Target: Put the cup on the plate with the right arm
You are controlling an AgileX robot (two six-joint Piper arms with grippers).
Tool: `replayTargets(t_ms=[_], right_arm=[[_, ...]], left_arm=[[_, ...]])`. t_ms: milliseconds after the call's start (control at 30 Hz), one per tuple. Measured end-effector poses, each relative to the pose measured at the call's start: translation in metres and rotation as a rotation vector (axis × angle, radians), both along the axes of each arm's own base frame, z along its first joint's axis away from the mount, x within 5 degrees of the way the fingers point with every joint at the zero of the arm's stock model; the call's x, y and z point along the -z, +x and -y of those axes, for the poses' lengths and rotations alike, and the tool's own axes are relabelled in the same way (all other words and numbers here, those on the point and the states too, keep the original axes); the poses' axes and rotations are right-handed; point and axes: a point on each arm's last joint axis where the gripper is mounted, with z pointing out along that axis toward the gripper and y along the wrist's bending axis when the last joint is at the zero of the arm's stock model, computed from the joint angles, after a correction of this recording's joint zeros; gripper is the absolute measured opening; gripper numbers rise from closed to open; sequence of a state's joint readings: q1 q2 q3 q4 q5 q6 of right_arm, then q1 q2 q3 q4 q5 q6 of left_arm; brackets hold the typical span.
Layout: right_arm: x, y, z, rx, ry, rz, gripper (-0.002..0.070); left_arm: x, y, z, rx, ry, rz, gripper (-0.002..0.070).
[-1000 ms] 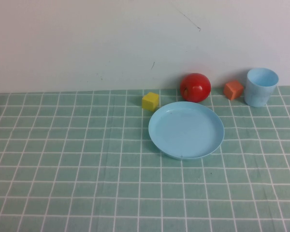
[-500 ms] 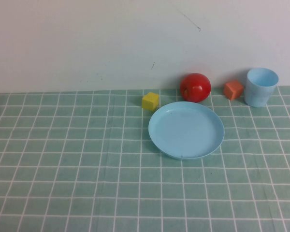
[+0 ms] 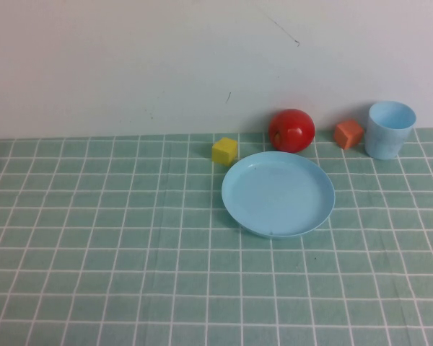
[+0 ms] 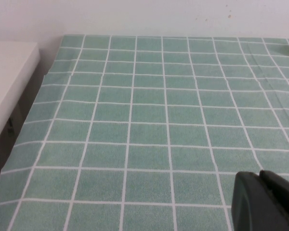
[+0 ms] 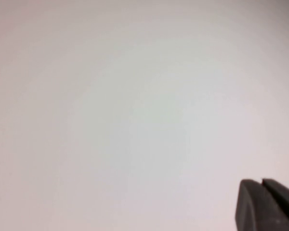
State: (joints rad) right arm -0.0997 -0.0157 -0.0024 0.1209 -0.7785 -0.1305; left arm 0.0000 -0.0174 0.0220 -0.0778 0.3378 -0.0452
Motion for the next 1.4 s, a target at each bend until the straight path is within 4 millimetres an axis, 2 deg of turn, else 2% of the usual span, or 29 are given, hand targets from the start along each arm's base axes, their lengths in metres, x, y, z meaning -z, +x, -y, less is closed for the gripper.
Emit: replayTargets(t_ms=[100, 267, 433, 567, 667, 800, 900, 1067, 1167, 1267, 1333, 1400], right_arm=[[-0.020, 0.003, -0.003, -0.023, -0.016, -0.175, -0.0003], [-0.065, -0.004, -0.009, 0.089, -0.227, -0.353, -0.0003], [-0.098, 0.014, -0.006, 0.091, -0.256, -0.617, -0.0003], [-0.116, 0.041, -0.003, 0.057, -0.242, -0.876, -0.0003], [-0.117, 0.074, -0.001, 0.020, -0.285, -1.101, -0.0003], [-0.114, 0.117, -0.005, -0.062, -0.452, -1.269, -0.0003], [-0.106, 0.151, -0.011, -0.168, -0.505, -1.330, -0.0003], [-0.080, 0.212, -0.018, -0.341, -0.491, -1.488, 0.0016], [-0.069, 0.245, -0.021, -0.435, -0.456, -1.562, 0.0108], [-0.062, 0.279, -0.022, -0.498, -0.431, -1.607, 0.0283], [-0.055, 0.303, -0.022, -0.523, -0.426, -1.637, 0.0372], [-0.051, 0.325, -0.021, -0.538, -0.411, -1.656, 0.0417]], left_arm=[[0.000, 0.000, 0.000, 0.000, 0.000, 0.000, -0.0003], [0.000, 0.000, 0.000, 0.000, 0.000, 0.000, -0.0003], [0.000, 0.000, 0.000, 0.000, 0.000, 0.000, -0.0003], [0.000, 0.000, 0.000, 0.000, 0.000, 0.000, -0.0003], [0.000, 0.000, 0.000, 0.000, 0.000, 0.000, -0.0003], [0.000, 0.000, 0.000, 0.000, 0.000, 0.000, -0.0003], [0.000, 0.000, 0.000, 0.000, 0.000, 0.000, -0.0003], [0.000, 0.000, 0.000, 0.000, 0.000, 0.000, -0.0003], [0.000, 0.000, 0.000, 0.000, 0.000, 0.000, -0.0003], [0.000, 0.000, 0.000, 0.000, 0.000, 0.000, -0.0003], [0.000, 0.000, 0.000, 0.000, 0.000, 0.000, -0.0003], [0.000, 0.000, 0.000, 0.000, 0.000, 0.000, -0.0003]])
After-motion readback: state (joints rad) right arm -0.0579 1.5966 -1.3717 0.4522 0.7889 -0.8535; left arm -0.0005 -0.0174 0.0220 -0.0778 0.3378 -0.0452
